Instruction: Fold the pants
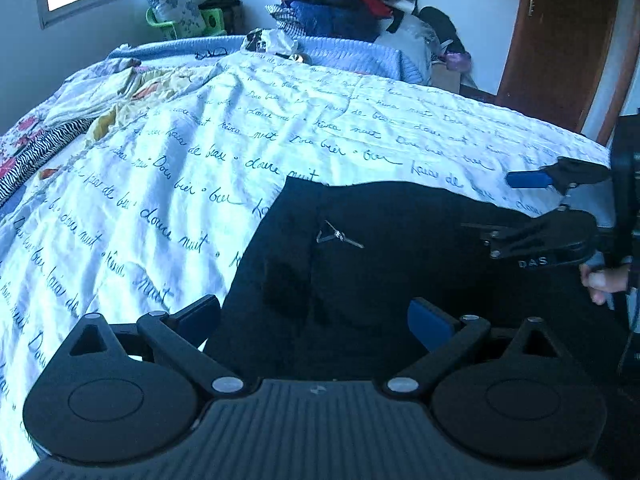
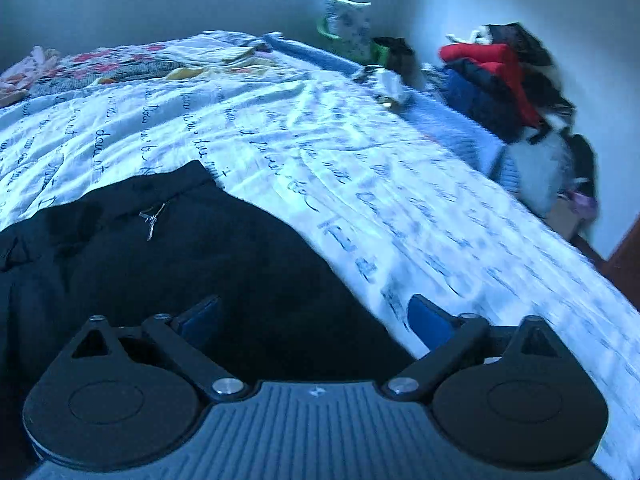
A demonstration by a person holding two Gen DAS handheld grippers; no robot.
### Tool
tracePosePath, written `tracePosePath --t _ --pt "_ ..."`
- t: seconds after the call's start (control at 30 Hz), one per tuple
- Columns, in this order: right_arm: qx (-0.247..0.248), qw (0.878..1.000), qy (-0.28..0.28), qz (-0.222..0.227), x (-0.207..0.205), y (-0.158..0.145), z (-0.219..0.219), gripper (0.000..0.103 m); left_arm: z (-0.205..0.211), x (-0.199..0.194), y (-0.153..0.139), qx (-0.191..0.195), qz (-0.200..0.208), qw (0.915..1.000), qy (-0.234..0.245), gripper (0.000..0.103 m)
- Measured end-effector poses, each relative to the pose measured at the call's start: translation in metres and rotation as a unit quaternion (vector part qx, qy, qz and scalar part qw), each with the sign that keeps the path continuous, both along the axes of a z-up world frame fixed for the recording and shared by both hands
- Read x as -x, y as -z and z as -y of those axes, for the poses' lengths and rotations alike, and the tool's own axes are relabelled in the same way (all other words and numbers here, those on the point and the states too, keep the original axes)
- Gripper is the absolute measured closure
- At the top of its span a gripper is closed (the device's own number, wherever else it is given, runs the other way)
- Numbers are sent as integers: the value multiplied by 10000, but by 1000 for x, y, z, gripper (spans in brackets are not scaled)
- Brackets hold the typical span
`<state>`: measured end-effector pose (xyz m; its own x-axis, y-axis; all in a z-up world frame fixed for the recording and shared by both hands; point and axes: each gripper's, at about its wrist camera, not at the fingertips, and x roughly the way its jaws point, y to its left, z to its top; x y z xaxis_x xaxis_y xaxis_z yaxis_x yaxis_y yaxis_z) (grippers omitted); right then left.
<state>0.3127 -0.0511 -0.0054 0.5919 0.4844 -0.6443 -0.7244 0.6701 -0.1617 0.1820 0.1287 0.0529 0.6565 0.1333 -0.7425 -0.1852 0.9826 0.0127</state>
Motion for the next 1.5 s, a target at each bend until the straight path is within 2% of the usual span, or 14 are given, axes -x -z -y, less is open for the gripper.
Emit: tracePosePath --t 0.1,0.27,0.33,0.43,0.5,0.6,0.7,0.87,0.97,1.03,1.1,1.2,1.33,1.5 --pt "1 9996 -191 -206 -26 6 -11 10 -8 -18 -1 119 -22 9999 -85 2" --pt "-39 9938 -184 -1093 -66 17 -22 37 -18 -42 1 527 -94 9981 -293 2" --pt "-132 9911 -295 -1288 -71 20 -22 59 -20 -54 2 652 -116 9972 -333 2" --pt "-112 9922 -422 -1167 -61 17 -22 83 -22 -75 6 781 -219 9960 -388 2" --pt "125 9968 -439 -663 -42 14 -24 93 -24 -88 8 978 -270 9940 -409 3" --pt "581 9959 -618 315 -5 13 -30 96 -32 -109 12 1527 -400 9863 -488 3" --pt "1167 9788 -916 1411 40 19 -36 96 -38 -128 20 2305 -627 9701 -435 3" --pt "2267 9136 -1360 3091 102 52 -46 97 -43 -149 37 3127 -956 9439 -464 6" --pt "2527 8902 -1525 3470 120 66 -45 97 -47 -154 51 3503 -1104 9279 -638 16" --pt "2493 8900 -1497 3513 123 68 -43 97 -48 -154 59 3812 -1147 9150 -657 27" --pt "2412 8941 -1427 3493 123 66 -42 97 -46 -154 63 3931 -1223 9092 -618 59" --pt "2310 9015 -1339 3406 119 61 -42 97 -42 -148 71 4076 -1241 9022 -664 87" --pt "2223 9054 -1211 3408 116 60 -47 91 -40 -135 69 4039 -950 9072 -697 90" --pt "1998 9232 -1016 3121 100 54 -55 83 -34 -123 64 3854 -749 9175 -639 90"
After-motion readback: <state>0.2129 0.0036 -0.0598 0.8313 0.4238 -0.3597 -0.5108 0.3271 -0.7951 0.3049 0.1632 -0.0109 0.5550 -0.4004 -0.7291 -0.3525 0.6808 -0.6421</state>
